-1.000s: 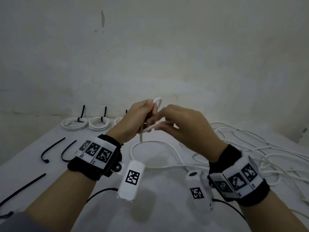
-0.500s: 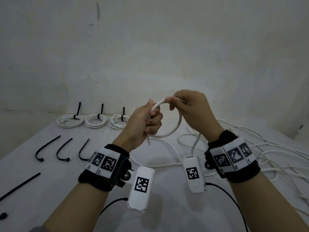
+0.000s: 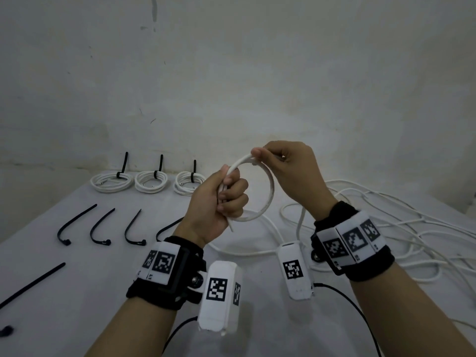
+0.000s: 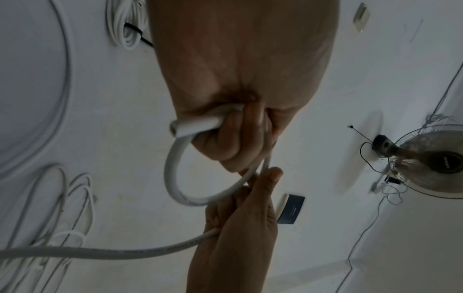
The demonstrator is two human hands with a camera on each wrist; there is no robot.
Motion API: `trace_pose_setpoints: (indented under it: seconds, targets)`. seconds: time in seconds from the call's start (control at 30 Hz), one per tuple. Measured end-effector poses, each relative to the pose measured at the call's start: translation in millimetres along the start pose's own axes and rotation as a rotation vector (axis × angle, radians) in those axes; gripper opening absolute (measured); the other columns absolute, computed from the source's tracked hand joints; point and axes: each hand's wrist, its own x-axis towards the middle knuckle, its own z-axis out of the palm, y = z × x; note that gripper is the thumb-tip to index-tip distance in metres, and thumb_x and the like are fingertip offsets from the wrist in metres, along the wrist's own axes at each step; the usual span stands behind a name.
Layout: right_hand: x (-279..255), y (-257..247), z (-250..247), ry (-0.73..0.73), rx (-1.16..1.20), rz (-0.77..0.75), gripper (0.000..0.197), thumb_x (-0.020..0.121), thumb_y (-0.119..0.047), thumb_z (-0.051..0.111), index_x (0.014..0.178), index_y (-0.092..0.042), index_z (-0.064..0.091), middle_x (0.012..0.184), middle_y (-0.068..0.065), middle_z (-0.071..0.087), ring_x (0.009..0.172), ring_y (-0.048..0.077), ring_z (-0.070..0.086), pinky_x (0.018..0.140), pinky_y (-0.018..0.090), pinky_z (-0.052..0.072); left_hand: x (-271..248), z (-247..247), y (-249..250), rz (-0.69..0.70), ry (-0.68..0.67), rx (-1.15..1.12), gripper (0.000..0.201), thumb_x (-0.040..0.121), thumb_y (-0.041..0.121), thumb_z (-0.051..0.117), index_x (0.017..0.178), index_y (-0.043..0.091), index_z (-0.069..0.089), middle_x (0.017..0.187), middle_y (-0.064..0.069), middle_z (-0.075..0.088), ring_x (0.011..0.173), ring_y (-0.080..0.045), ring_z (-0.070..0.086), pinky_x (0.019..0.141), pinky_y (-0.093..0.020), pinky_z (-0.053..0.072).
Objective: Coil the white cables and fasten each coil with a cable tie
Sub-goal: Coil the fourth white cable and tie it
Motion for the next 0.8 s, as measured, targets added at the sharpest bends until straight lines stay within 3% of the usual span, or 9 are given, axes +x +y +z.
trace_pose_setpoints:
  seconds: [0.1, 0.17, 0.23, 0.3, 0.37, 0.57, 0.67, 0.73, 0.8]
  targets:
    - [-2.7, 13.6, -6.5, -0.049, 0.069, 0.092, 0.013, 0.095, -0.023, 0.055, 0.086, -0.016, 0.061, 0.058, -0.001, 0.05, 0.049, 0.008, 0.041, 0.051, 0.019, 0.034, -2.2, -7.3, 2.5, 0.097, 0.079, -0.059, 0.037, 0.089, 0.034, 0.039, 0.055, 0.022, 0.047, 0.05, 0.008, 0.018, 0.038, -0.005, 0.011, 0.033, -0.012, 0.02]
    - [-9.7, 26.6, -15.3, -0.188, 0.188, 0.184, 0.008, 0.098, -0.014, 0.048, 0.092, -0.02, 0.049, 0.064, 0.002, 0.049, 0.048, 0.012, 0.049, 0.049, 0.019, 0.041, -3.6, -13.0, 8.2, 0.174, 0.107, -0.11, 0.035, 0.087, 0.033, 0.039, 0.056, 0.021, 0.048, 0.046, 0.009, 0.023, 0.039, -0.005, 0.01, 0.031, -0.011, 0.02]
    - [-20.4, 39.3, -22.9, -0.371, 0.225, 0.255, 0.016, 0.099, -0.01, 0.043, 0.095, -0.025, 0.039, 0.073, 0.007, 0.048, 0.057, 0.02, 0.061, 0.059, 0.025, 0.051, -4.7, -17.6, 14.2, 0.228, 0.1, -0.149, 0.033, 0.087, 0.031, 0.038, 0.057, 0.021, 0.048, 0.048, 0.008, 0.022, 0.039, -0.004, 0.011, 0.032, -0.011, 0.02]
    - [-30.2, 46.4, -26.4, -0.481, 0.156, 0.261, 0.02, 0.099, -0.009, 0.041, 0.095, -0.028, 0.035, 0.08, 0.009, 0.049, 0.07, 0.026, 0.068, 0.075, 0.041, 0.056, -4.7, -20.9, 17.4, 0.252, 0.103, -0.166, 0.035, 0.089, 0.03, 0.035, 0.058, 0.021, 0.048, 0.047, 0.008, 0.023, 0.039, -0.004, 0.011, 0.032, -0.012, 0.02]
    - [-36.4, 48.0, -26.0, -0.466, 0.108, 0.248, 0.024, 0.099, -0.007, 0.04, 0.097, -0.031, 0.035, 0.08, 0.009, 0.051, 0.071, 0.027, 0.068, 0.079, 0.048, 0.055, -5.3, -21.8, 17.9, 0.27, 0.102, -0.166, 0.035, 0.089, 0.03, 0.035, 0.058, 0.02, 0.048, 0.044, 0.008, 0.033, 0.039, -0.005, 0.012, 0.033, -0.012, 0.02]
    - [-36.6, 43.9, -23.7, -0.324, -0.021, 0.134, 0.02, 0.1, -0.016, 0.037, 0.099, -0.036, 0.037, 0.06, 0.009, 0.047, 0.042, 0.021, 0.058, 0.052, 0.035, 0.054, -8.6, -24.0, 24.2, 0.339, 0.09, -0.212, 0.033, 0.089, 0.028, 0.038, 0.059, 0.019, 0.047, 0.046, 0.008, 0.037, 0.039, -0.004, 0.015, 0.035, -0.013, 0.025]
    - [-43.2, 49.4, -20.4, -0.381, -0.058, 0.134, 0.021, 0.1, -0.013, 0.039, 0.109, -0.03, 0.031, 0.065, 0.009, 0.052, 0.05, 0.018, 0.061, 0.059, 0.03, 0.056, -12.0, -27.8, 31.2, 0.367, 0.1, -0.294, 0.039, 0.094, 0.027, 0.034, 0.059, 0.017, 0.047, 0.046, 0.007, 0.037, 0.039, -0.004, 0.015, 0.034, -0.015, 0.026]
    - [-50.2, 55.7, -19.7, -0.406, -0.094, 0.141, 0.024, 0.099, -0.008, 0.039, 0.109, -0.027, 0.026, 0.074, 0.007, 0.054, 0.061, 0.016, 0.064, 0.067, 0.036, 0.057, -14.1, -30.5, 35.4, 0.392, 0.115, -0.334, 0.046, 0.099, 0.029, 0.027, 0.059, 0.016, 0.047, 0.046, 0.007, 0.036, 0.04, -0.004, 0.015, 0.035, -0.015, 0.025]
    - [-55.4, 60.6, -20.5, -0.407, -0.189, 0.12, 0.024, 0.099, -0.008, 0.038, 0.104, -0.027, 0.025, 0.081, 0.003, 0.054, 0.067, 0.011, 0.064, 0.068, 0.04, 0.055, -16.0, -31.4, 39.1, 0.417, 0.138, -0.342, 0.048, 0.1, 0.03, 0.024, 0.059, 0.017, 0.046, 0.045, 0.007, 0.036, 0.04, -0.004, 0.014, 0.035, -0.015, 0.024]
